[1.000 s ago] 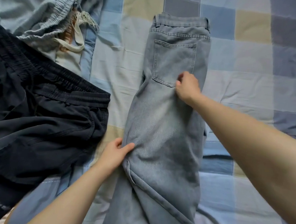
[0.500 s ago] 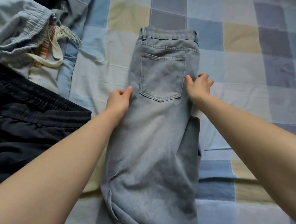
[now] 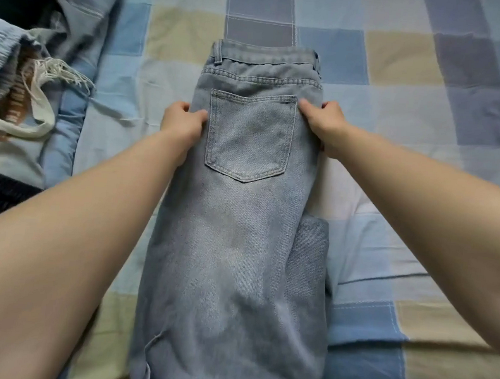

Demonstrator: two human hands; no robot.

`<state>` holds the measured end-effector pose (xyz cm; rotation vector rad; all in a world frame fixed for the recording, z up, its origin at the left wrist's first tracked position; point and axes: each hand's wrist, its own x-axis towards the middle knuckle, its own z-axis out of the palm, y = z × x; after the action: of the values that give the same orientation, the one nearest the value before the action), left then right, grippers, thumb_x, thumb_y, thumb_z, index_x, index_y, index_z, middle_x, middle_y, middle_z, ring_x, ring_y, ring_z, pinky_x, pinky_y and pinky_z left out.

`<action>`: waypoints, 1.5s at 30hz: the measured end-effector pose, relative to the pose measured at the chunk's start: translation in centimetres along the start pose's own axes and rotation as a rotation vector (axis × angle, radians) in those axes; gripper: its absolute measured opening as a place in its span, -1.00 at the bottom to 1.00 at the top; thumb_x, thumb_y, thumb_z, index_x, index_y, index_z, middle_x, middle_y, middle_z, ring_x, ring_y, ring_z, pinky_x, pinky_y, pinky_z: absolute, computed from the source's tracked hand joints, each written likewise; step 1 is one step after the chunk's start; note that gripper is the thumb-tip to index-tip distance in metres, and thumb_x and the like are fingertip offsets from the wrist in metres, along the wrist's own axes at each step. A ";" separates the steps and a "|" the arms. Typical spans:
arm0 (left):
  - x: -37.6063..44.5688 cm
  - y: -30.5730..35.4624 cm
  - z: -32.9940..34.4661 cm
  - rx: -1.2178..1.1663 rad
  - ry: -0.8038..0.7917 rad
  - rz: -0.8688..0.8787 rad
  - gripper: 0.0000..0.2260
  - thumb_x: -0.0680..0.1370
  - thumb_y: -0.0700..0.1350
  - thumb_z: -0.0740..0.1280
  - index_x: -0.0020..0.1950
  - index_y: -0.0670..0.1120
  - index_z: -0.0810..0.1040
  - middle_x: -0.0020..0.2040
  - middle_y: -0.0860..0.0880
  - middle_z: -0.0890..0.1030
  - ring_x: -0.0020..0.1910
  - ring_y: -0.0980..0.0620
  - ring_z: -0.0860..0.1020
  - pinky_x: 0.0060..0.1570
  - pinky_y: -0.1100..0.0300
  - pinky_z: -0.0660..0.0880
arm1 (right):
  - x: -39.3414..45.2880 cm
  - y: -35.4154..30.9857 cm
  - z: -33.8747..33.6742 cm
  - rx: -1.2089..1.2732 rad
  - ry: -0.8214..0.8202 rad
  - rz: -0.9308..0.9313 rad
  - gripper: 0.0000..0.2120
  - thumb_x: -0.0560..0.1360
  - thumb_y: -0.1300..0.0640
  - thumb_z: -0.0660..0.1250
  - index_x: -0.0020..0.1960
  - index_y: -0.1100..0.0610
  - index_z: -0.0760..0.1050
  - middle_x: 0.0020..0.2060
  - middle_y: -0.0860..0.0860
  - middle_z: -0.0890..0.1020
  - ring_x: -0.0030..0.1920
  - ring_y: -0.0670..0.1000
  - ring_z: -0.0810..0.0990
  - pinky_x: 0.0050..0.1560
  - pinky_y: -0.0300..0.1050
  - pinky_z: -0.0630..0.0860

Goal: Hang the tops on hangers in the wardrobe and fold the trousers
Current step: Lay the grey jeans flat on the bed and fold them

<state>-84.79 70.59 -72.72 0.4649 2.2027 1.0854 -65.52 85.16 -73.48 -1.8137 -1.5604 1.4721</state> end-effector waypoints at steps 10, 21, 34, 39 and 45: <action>-0.2 -0.9 1.6 0.066 0.073 0.001 -0.87 0.42 -0.11 0.45 -0.08 -0.10 0.59 -0.01 -0.11 0.67 0.01 -0.12 0.63 0.09 0.00 0.56 | 0.2 2.9 -1.6 0.103 -0.124 -0.057 -0.62 0.60 -0.07 0.17 0.20 0.21 0.50 0.07 0.08 0.62 0.01 0.02 0.62 0.02 -0.13 0.59; -14.1 -9.0 -4.6 0.152 -0.022 -0.245 -0.83 0.40 -0.04 0.52 -0.16 -0.11 0.65 -0.19 -0.12 0.67 -0.18 -0.06 0.62 -0.08 0.01 0.56 | -17.3 13.3 -4.5 -0.053 -0.098 -0.025 -0.77 0.50 0.00 0.37 -0.03 0.13 0.43 -0.24 -0.02 0.52 -0.27 -0.08 0.48 -0.21 -0.18 0.45; -21.7 -12.7 -6.4 -0.027 0.007 -0.345 -0.77 0.45 -0.06 0.49 0.03 -0.14 0.64 -0.07 -0.10 0.67 -0.08 -0.05 0.63 -0.02 0.07 0.57 | -23.4 15.4 -7.1 0.221 -0.098 0.344 -0.80 0.54 -0.02 0.31 -0.03 0.12 0.50 -0.11 0.05 0.60 -0.18 0.01 0.58 -0.23 -0.06 0.60; -28.6 -15.3 -7.7 0.271 -0.026 -0.391 -0.66 0.26 0.00 0.53 -0.05 -0.12 0.60 -0.04 -0.17 0.68 -0.04 -0.13 0.63 -0.01 0.04 0.56 | -31.9 17.7 -7.6 0.037 -0.293 0.397 -0.87 0.53 0.14 0.35 -0.07 0.16 0.42 -0.26 0.04 0.52 -0.33 -0.05 0.49 -0.42 -0.20 0.47; -36.8 -18.9 -7.9 0.193 -0.190 -0.669 -0.83 0.46 -0.12 0.40 -0.17 -0.18 0.46 -0.34 -0.20 0.56 -0.43 -0.10 0.56 -0.36 0.11 0.55 | -39.3 21.3 -9.2 -0.161 -0.510 0.530 -0.87 0.51 0.14 0.38 -0.14 0.07 0.43 -0.34 -0.05 0.51 -0.44 -0.17 0.44 -0.58 -0.39 0.34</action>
<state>-63.65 34.31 -70.14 -0.0983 2.0626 0.4535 -41.33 46.94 -67.54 -2.1784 -1.5036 2.2527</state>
